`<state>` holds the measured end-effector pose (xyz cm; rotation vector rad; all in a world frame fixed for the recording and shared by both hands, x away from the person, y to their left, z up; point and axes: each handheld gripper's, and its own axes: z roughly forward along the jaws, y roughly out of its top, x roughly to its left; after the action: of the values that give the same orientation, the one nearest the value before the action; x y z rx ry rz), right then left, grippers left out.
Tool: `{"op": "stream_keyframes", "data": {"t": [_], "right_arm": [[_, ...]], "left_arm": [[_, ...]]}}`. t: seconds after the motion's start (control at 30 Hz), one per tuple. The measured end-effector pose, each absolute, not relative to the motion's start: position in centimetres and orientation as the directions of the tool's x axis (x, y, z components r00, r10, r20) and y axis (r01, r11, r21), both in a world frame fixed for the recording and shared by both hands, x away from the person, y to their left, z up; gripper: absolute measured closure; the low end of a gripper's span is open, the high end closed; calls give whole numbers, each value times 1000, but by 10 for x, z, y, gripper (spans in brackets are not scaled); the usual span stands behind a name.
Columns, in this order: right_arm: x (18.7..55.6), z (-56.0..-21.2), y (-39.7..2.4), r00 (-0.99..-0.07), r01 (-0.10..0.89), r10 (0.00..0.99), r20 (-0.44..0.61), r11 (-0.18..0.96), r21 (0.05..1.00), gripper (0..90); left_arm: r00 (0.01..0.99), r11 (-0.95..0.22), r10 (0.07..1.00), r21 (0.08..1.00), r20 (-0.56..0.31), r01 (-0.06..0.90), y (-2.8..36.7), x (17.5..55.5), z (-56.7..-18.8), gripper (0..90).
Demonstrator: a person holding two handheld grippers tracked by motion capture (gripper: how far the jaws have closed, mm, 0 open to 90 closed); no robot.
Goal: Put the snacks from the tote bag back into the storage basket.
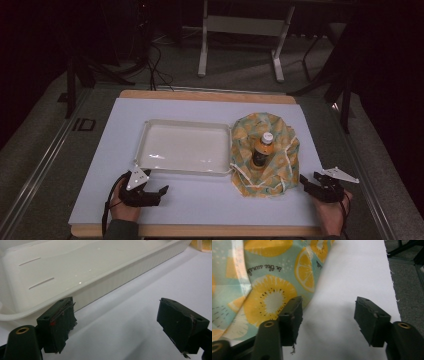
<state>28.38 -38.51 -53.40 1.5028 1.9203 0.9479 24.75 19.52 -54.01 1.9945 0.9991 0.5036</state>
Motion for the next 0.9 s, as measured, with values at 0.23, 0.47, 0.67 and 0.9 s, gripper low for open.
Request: {"op": "stream_keyframes", "data": {"t": [0.23, 0.47, 0.67, 0.9], "right_arm": [[283, -533, -386, -249, 593, 968, 28, 129, 795, 417], [282, -533, -386, -255, 589, 967, 22, 137, 796, 422], [280, -532, -384, -259, 590, 966, 20, 142, 795, 463], [279, -525, -382, -272, 581, 962, 2, 162, 797, 481]], "left_arm": [[605, -330, 795, 818, -28, 472, 197, 248, -540, 152], [600, -329, 800, 817, -26, 474, 197, 248, -540, 152], [597, -322, 802, 817, -33, 478, 199, 248, -539, 152], [588, -312, 808, 823, -33, 475, 200, 247, -540, 152]]}}
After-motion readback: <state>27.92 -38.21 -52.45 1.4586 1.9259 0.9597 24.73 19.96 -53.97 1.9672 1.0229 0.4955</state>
